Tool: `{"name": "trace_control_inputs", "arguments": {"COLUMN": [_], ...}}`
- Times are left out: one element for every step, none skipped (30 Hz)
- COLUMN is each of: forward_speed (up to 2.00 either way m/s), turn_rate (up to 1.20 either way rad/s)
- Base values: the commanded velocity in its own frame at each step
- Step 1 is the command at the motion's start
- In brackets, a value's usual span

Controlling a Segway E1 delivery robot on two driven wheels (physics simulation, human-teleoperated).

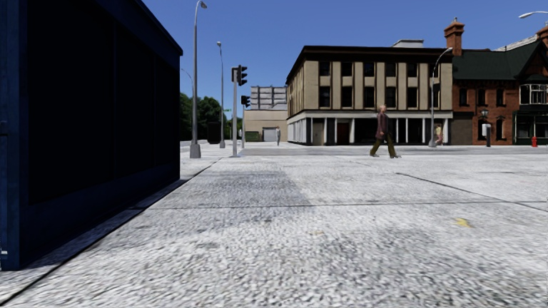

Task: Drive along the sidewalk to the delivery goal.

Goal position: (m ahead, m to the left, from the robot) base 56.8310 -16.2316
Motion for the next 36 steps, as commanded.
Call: {"name": "trace_control_inputs", "arguments": {"forward_speed": [2.00,2.00,2.00,2.00,2.00,2.00,2.00,2.00,2.00,2.00,2.00,2.00,2.00,2.00,2.00,2.00,2.00,2.00,2.00,2.00,2.00,2.00,2.00,2.00,2.00,2.00,2.00,2.00,2.00,2.00,2.00,2.00,2.00,2.00,2.00,2.00], "turn_rate": [0.38,0.38,0.38,0.38,0.38,0.38,0.38,0.00,0.00,0.00,0.00,0.00,0.00,0.00,0.00,0.00,0.00,0.00,0.00,0.00,0.00,0.00,0.00,0.00,0.00,-0.02,-0.43,-0.55,-0.55,-0.61,-0.62,-0.56,-0.56,-0.37,-0.13,-0.13]}}
